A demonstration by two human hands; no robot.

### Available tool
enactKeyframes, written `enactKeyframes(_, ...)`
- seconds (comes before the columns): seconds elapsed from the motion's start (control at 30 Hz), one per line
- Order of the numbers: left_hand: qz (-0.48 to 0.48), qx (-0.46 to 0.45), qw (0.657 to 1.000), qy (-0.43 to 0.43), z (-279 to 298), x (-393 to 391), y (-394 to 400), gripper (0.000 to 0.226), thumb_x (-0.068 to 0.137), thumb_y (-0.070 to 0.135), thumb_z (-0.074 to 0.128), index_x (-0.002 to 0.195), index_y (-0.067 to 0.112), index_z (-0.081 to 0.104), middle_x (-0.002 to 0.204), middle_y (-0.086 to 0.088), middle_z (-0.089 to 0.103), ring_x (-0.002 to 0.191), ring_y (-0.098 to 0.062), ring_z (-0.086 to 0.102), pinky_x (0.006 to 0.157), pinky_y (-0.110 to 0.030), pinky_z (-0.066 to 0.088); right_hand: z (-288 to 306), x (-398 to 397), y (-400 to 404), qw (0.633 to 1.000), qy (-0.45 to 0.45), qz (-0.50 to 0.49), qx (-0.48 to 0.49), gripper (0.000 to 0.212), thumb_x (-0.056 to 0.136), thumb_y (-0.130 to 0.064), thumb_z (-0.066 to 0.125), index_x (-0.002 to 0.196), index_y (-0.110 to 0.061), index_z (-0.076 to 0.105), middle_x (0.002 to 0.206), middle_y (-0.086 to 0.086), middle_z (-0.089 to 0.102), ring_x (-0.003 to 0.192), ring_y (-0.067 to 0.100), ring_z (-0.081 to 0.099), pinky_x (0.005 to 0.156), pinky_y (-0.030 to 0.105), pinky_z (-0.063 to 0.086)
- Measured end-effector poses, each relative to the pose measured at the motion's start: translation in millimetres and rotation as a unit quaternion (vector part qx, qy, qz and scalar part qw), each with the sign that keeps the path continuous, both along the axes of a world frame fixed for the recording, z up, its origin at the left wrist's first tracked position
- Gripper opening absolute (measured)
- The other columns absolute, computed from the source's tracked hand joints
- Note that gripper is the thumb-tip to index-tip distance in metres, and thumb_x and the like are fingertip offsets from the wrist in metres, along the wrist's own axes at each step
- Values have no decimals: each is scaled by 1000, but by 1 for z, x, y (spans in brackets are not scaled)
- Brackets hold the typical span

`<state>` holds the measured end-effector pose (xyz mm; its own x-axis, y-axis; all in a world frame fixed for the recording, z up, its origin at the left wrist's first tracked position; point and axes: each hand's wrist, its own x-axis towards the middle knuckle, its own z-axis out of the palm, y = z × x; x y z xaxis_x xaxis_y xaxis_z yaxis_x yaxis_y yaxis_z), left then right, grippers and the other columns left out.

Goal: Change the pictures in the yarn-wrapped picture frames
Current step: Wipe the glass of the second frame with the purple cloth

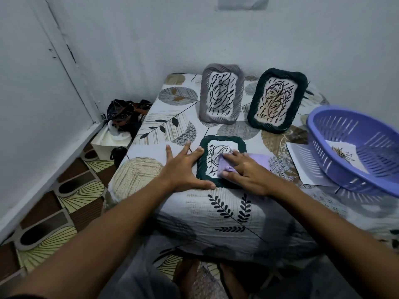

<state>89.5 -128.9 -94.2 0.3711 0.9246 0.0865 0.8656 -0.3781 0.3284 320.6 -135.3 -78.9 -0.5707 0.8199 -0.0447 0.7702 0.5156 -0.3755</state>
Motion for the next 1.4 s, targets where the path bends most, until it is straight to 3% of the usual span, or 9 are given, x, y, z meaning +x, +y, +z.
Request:
enactKeyframes(0.13, -1, 0, 1000, -3, -5, -1, 4, 131, 45, 95, 45, 152, 22, 22, 159, 2, 23, 148, -11, -2, 110, -64, -15, -4, -27, 5, 1000, 22, 9, -4, 74, 90, -66, 25, 114, -13, 70, 157, 5, 26, 144, 25, 17, 117, 45, 13)
enactKeyframes(0.27, 1, -3, 1000, -6, -6, -2, 5, 131, 44, 95, 46, 152, 24, 23, 158, 5, 23, 148, -10, -2, 111, -64, -15, -6, -29, 6, 999, 43, 3, -27, 58, 97, -54, 31, 116, -15, 70, 158, 4, 24, 147, 26, 11, 118, 40, 10)
enactKeyframes(0.47, 2, -9, 1000, -10, -4, -3, 3, 132, 43, 95, 45, 152, 25, 21, 158, 4, 23, 148, -11, 2, 111, -62, -16, 4, -14, 3, 998, 42, -11, -53, 75, 87, -61, 24, 116, -8, 69, 158, -1, 22, 147, 17, 11, 118, 33, 12)
enactKeyframes(0.63, 4, -14, 1000, -6, -3, -2, 3, 132, 43, 95, 44, 152, 24, 20, 158, 2, 24, 148, -11, 9, 112, -62, -15, -5, -26, 1, 999, 33, -22, -27, 88, 84, -77, 11, 121, -19, 67, 160, 0, 15, 148, 20, 5, 118, 35, 10)
enactKeyframes(0.77, 3, -15, 1000, -5, -3, -2, 4, 132, 44, 95, 44, 152, 23, 20, 158, 2, 24, 147, -11, 11, 112, -63, -14, -3, -33, -3, 998, 24, -61, -21, 65, 92, -64, 20, 127, -28, 62, 161, 2, 5, 149, 22, 0, 119, 42, 12)
enactKeyframes(0.97, 2, -14, 1000, -5, -5, -3, 4, 133, 43, 96, 43, 152, 22, 21, 158, 1, 24, 147, -12, 12, 112, -63, -13, 4, -39, -2, 994, 12, -107, -4, 57, 100, -50, 28, 125, -14, 63, 161, 9, 2, 148, 25, -1, 120, 36, 8)
enactKeyframes(1.4, 0, -13, 1000, -2, -5, -4, 5, 132, 43, 95, 44, 152, 24, 21, 158, 2, 25, 148, -12, 11, 112, -63, -13, 3, -51, 54, 987, -18, -157, 35, 60, 101, -49, 27, 124, -6, 62, 160, 16, 7, 147, 35, 9, 119, 43, 10)
